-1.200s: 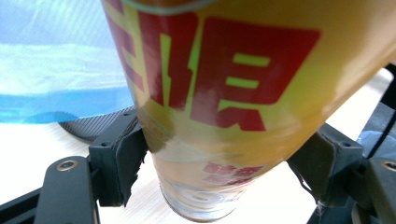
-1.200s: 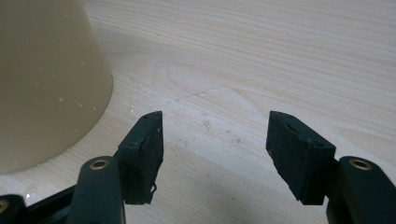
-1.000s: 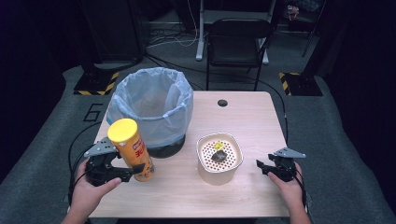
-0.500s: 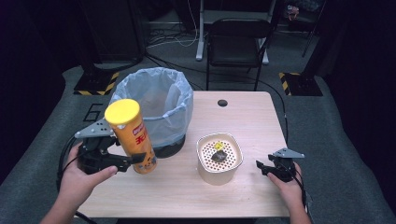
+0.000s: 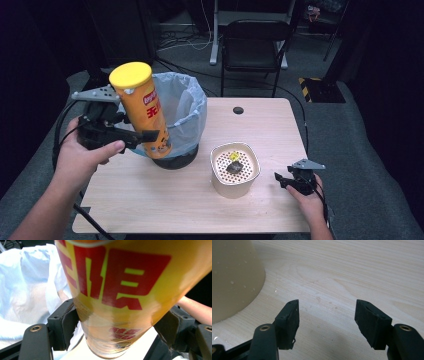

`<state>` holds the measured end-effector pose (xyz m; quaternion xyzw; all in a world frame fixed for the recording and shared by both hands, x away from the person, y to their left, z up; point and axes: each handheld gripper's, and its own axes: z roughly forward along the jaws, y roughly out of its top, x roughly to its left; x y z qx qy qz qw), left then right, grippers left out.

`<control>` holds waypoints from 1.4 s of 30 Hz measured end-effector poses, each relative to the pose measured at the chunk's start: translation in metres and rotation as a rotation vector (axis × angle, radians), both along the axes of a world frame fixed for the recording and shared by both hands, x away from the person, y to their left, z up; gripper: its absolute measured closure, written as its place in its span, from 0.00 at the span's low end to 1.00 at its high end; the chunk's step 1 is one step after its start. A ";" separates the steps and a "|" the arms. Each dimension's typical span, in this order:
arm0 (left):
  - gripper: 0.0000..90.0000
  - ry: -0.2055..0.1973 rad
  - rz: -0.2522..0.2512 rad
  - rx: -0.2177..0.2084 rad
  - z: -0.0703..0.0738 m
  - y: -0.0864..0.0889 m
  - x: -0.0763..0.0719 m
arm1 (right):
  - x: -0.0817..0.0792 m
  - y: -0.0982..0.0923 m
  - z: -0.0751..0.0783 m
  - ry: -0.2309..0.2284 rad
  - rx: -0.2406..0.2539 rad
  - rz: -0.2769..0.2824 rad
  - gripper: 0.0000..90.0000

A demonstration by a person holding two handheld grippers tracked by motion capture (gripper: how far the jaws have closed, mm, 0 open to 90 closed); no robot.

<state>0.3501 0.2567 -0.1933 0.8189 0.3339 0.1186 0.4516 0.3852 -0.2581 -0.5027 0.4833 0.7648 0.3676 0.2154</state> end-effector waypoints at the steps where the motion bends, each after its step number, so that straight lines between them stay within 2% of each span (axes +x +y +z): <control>1: 0.27 0.001 0.005 -0.001 0.002 -0.001 0.003 | 0.000 0.000 0.000 -0.002 -0.003 -0.001 0.41; 8: 0.27 -0.017 0.046 -0.014 0.017 0.000 0.031 | 0.000 0.001 -0.001 -0.006 -0.012 0.003 0.41; 11: 0.27 -0.030 0.067 -0.035 0.019 0.001 0.044 | 0.001 0.001 -0.001 -0.006 -0.013 -0.008 0.40; 14: 0.27 -0.023 0.090 -0.043 0.015 0.002 0.058 | 0.001 -0.001 -0.002 -0.002 -0.020 0.000 0.41; 23: 0.27 -0.023 0.163 -0.006 -0.010 -0.002 0.099 | 0.002 0.001 -0.002 -0.013 -0.020 0.005 0.41; 25: 0.27 -0.022 0.173 -0.001 -0.016 -0.002 0.107 | 0.002 0.002 -0.003 -0.010 -0.017 -0.008 0.41; 29: 0.27 -0.025 0.196 0.001 -0.029 -0.005 0.119 | 0.002 0.001 -0.004 -0.010 -0.023 0.007 0.41; 36: 0.27 0.034 0.224 0.020 -0.054 -0.007 0.138 | 0.003 0.003 -0.005 -0.010 -0.018 0.000 0.41; 40: 0.26 0.063 0.236 0.066 -0.063 -0.008 0.144 | 0.003 0.002 -0.005 -0.012 -0.020 0.000 0.41; 42: 0.26 0.076 0.252 0.058 -0.067 -0.008 0.147 | 0.003 0.001 -0.005 -0.009 -0.017 0.006 0.40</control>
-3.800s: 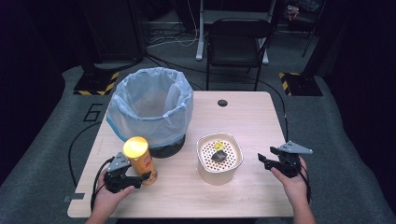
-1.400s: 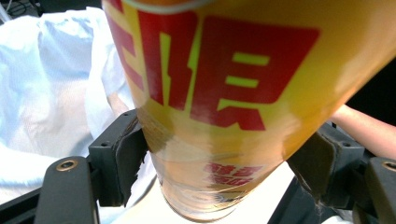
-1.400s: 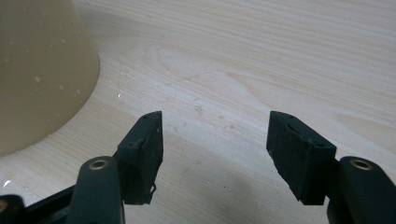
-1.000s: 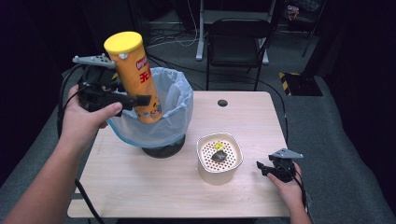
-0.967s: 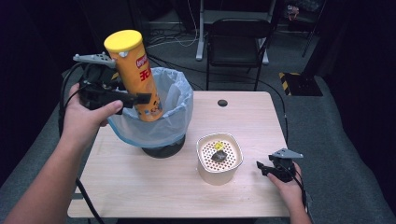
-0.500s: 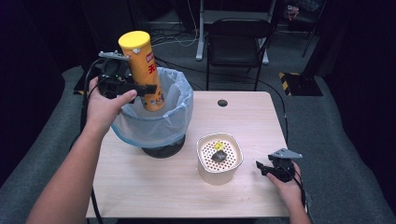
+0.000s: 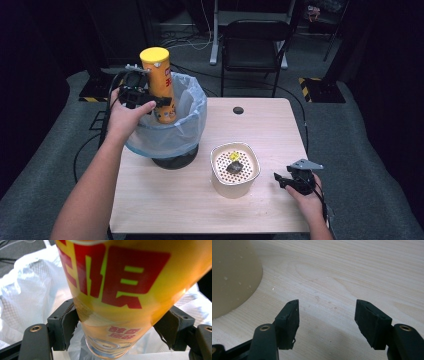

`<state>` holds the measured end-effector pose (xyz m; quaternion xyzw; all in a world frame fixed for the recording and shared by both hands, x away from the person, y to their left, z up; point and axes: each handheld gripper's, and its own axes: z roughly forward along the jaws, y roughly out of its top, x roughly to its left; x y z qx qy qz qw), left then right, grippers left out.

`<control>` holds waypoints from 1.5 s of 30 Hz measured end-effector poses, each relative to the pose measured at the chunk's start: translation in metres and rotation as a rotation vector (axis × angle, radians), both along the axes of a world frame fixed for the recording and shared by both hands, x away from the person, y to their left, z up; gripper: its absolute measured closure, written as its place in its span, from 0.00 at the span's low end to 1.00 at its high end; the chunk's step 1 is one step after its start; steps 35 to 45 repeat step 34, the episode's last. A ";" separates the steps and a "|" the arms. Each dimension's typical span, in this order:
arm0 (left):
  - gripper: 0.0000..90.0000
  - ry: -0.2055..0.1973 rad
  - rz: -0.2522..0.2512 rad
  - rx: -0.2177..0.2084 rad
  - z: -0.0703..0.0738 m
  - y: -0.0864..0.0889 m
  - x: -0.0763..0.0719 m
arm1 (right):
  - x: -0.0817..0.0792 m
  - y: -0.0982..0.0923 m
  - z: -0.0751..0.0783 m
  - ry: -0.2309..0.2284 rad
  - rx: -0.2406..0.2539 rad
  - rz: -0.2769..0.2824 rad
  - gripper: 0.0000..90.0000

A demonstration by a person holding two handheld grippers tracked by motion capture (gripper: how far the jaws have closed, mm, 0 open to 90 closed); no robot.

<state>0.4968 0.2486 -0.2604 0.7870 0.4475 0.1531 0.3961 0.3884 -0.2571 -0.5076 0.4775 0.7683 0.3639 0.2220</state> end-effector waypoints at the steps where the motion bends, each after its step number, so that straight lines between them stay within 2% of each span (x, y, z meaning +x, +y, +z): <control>1: 0.26 0.012 0.003 -0.007 -0.001 0.001 0.002 | 0.000 0.000 0.000 0.001 0.000 0.002 0.41; 5: 0.26 0.065 -0.003 0.017 -0.006 0.005 0.008 | 0.000 0.000 0.000 -0.002 0.001 -0.003 0.41; 6: 0.26 0.092 -0.011 0.027 -0.007 0.005 0.009 | 0.000 -0.001 0.000 0.000 -0.005 0.010 0.40; 9: 0.26 0.110 0.016 0.064 -0.011 0.004 0.009 | 0.000 -0.001 0.000 0.000 -0.002 0.005 0.41; 12: 0.21 0.089 0.028 0.040 -0.010 0.010 0.008 | 0.000 -0.002 0.000 -0.001 -0.003 0.005 0.40; 13: 0.20 0.066 0.030 0.041 -0.008 0.011 0.007 | 0.000 -0.002 0.000 0.001 -0.001 0.002 0.40; 18: 0.21 0.074 0.025 0.048 -0.005 0.016 0.004 | 0.000 -0.001 0.000 -0.003 0.005 -0.003 0.40; 21: 0.22 0.061 0.029 0.033 -0.002 0.018 -0.003 | 0.000 -0.001 0.000 -0.004 0.003 -0.006 0.40; 22: 0.22 0.053 0.040 0.018 -0.001 0.017 -0.006 | 0.000 -0.002 0.000 -0.006 0.001 -0.002 0.40; 26: 0.22 0.024 0.016 0.001 0.005 0.023 -0.021 | -0.001 -0.001 0.000 -0.003 0.003 -0.008 0.40; 29: 0.22 0.011 -0.032 -0.021 0.012 0.031 -0.035 | -0.001 -0.002 0.000 0.003 -0.004 0.001 0.40; 31: 0.22 -0.007 -0.047 -0.003 0.018 0.036 -0.047 | -0.002 -0.001 0.000 0.008 0.000 0.002 0.40; 34: 0.22 -0.014 -0.055 -0.014 0.021 0.047 -0.063 | -0.002 0.000 0.000 0.004 -0.010 0.006 0.38; 45: 0.22 -0.014 -0.055 -0.014 0.021 0.047 -0.063 | -0.002 0.000 0.000 0.004 -0.010 0.006 0.38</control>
